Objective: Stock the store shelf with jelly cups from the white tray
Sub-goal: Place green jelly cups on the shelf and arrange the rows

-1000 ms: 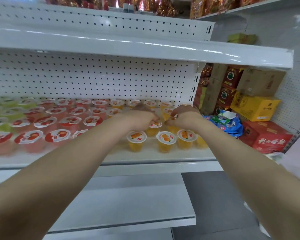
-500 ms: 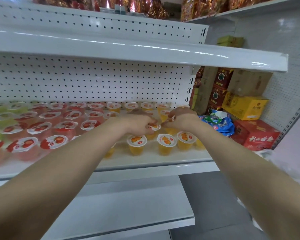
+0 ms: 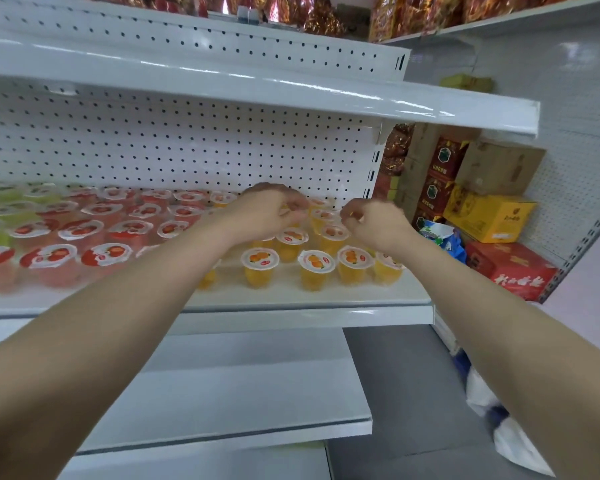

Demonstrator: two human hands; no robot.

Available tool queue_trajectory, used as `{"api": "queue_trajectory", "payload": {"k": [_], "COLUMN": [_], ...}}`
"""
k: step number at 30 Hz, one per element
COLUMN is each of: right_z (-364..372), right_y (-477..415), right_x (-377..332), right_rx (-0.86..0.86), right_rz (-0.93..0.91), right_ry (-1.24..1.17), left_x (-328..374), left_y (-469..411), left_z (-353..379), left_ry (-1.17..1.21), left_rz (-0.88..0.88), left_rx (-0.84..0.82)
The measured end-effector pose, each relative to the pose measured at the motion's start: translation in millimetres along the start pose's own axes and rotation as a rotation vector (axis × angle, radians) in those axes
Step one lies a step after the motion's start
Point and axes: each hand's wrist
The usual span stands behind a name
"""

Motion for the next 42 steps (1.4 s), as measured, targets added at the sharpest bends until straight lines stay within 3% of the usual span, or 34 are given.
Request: {"api": "queue_trajectory", "payload": {"k": [7, 13, 23, 33, 42], "right_z": [2.0, 0.4, 11.7, 12.4, -1.4], "right_y": [40.4, 57.8, 54.0, 52.2, 31.2], "right_x": [19.0, 13.5, -7.0, 1.0, 6.7], "right_rx": [-0.035, -0.069, 0.047, 0.044, 0.134], "right_rz": [-0.213, -0.293, -0.223, -0.214, -0.145], "right_ry": [-0.012, 0.143, 0.157, 0.148, 0.027], "left_x": [32.8, 50.4, 26.8, 27.7, 13.3], "left_y": [39.1, 53.7, 59.5, 61.8, 48.2], "left_z": [39.8, 50.3, 45.1, 50.4, 23.5], "left_ry": [-0.201, -0.313, -0.305, -0.115, -0.198], "left_rz": [-0.003, -0.031, -0.059, -0.036, 0.015], "left_rx": [-0.011, 0.021, 0.071, 0.157, 0.309]}}
Point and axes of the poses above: each hand's wrist, its own y-axis away from the middle knuckle, its own z-axis out of the palm, x = y × z, and after that the axes turned 6 degrees about y, right-handed
